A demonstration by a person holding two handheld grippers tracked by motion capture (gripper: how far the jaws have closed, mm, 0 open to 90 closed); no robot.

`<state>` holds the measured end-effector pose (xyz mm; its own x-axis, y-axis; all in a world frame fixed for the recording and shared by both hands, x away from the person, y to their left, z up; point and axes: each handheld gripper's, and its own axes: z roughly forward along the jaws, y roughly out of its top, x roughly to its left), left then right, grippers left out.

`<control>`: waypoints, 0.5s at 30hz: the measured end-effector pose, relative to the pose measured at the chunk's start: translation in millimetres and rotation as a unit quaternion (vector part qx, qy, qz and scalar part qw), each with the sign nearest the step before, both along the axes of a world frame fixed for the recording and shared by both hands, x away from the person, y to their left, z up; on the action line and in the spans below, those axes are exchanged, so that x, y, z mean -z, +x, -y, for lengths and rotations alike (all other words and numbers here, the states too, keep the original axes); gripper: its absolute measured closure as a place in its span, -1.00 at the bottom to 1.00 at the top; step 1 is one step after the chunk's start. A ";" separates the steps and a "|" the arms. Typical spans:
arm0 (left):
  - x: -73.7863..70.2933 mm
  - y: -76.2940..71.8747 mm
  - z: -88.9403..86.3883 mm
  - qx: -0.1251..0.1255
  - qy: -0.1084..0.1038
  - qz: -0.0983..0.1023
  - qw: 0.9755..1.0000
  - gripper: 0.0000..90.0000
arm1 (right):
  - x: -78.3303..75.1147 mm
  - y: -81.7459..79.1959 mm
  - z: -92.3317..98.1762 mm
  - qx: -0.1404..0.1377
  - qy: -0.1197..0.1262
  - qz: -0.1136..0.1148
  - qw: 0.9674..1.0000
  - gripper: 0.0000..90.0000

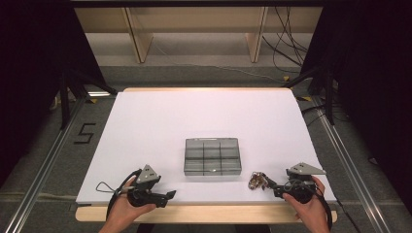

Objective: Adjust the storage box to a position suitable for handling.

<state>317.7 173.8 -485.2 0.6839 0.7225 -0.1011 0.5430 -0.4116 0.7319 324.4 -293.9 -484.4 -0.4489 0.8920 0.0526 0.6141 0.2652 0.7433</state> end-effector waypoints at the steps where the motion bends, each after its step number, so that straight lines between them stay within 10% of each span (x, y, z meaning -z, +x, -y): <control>1: 0.1 0.2 -0.1 -0.001 0.000 0.000 1.000 -0.53 | 0.0 0.0 -0.1 -0.001 0.000 0.000 1.000 -0.60; 15: -0.2 0.3 -1.3 -0.003 0.001 -0.003 1.000 -0.52 | -2.8 -0.8 -1.0 -0.014 -0.002 0.019 1.000 -0.64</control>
<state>318.0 175.1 -485.0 0.6790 0.7269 -0.1026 0.5495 -0.4105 0.7277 323.6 -292.9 -481.6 -0.4745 0.8797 0.0312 0.5775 0.2843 0.7653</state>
